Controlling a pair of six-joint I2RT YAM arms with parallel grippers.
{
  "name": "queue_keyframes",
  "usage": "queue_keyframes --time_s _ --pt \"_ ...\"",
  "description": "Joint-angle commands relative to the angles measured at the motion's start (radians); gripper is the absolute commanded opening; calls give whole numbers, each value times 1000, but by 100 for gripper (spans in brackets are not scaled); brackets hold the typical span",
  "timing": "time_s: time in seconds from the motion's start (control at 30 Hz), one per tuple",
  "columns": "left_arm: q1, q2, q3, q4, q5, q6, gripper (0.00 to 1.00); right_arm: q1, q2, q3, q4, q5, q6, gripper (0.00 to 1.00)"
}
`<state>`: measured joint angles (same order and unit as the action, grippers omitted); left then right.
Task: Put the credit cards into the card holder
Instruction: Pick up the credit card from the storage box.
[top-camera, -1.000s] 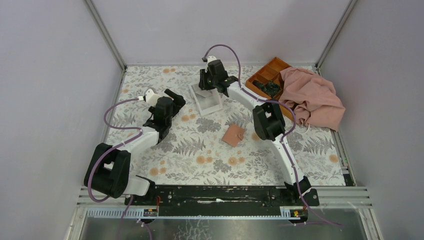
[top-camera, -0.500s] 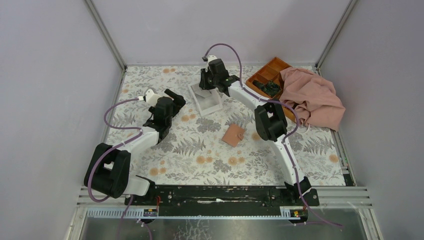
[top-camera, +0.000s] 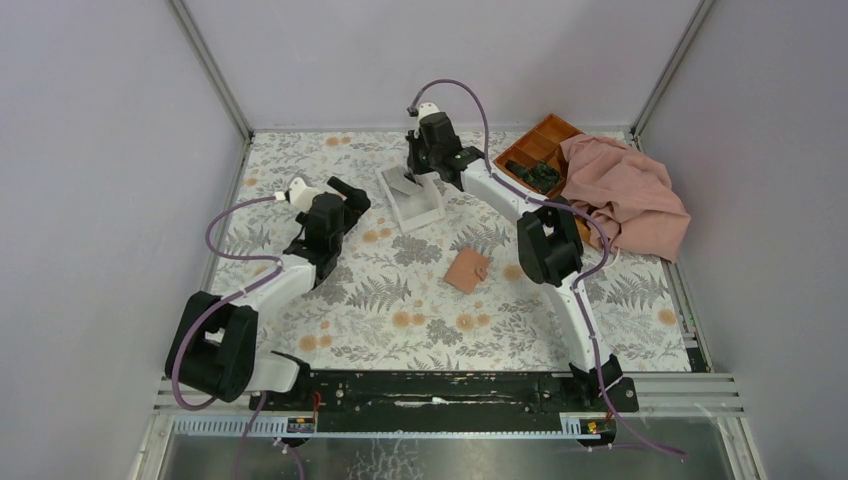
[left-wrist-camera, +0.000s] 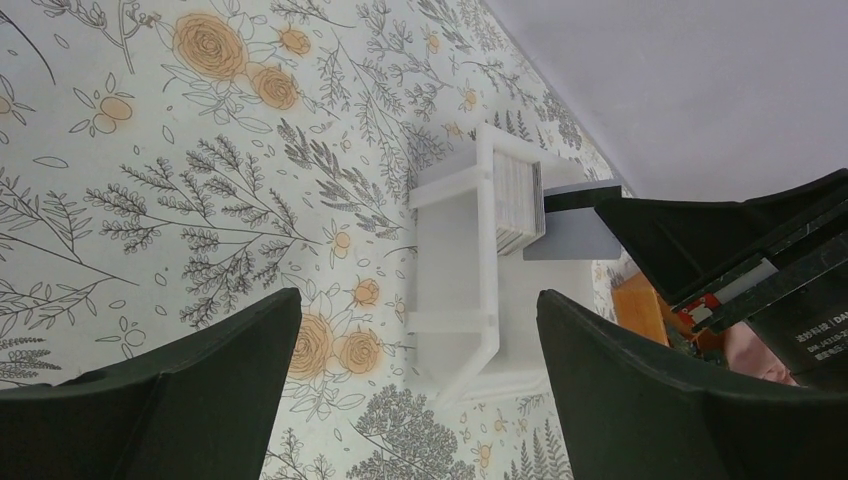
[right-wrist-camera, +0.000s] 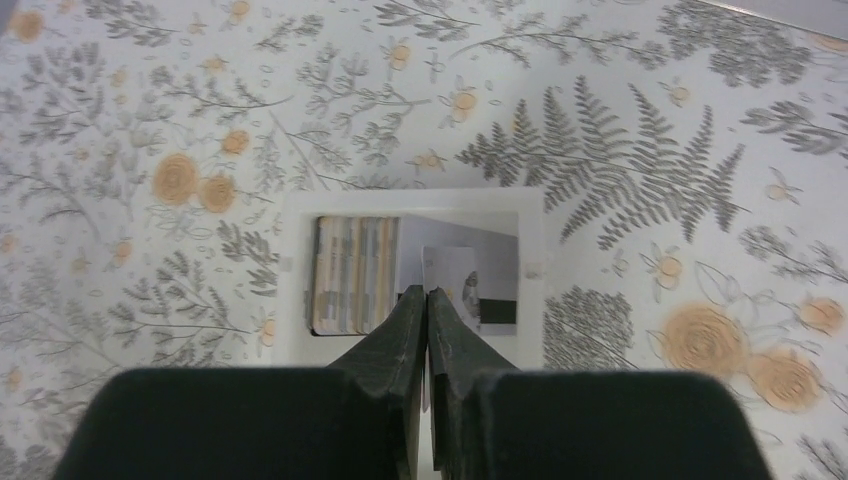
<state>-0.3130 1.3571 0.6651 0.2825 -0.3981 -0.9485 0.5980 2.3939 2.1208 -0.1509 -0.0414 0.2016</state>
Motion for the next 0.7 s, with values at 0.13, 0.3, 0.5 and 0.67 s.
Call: queue_keyframes --time_s 0.13,0.3,0.5,0.67 --pt "5 -36 55 -38 45 42 95 37 -192 -181 52 157 -95 0" --pt "3 -58 66 -28 103 85 95 44 -343 -343 93 159 -87 0" --pt "-9 -113 42 -9 209 135 95 65 -569 -573 89 138 -46 0" --pt "-50 -178 -7 50 332 164 95 77 -836 -824 85 75 28 0"
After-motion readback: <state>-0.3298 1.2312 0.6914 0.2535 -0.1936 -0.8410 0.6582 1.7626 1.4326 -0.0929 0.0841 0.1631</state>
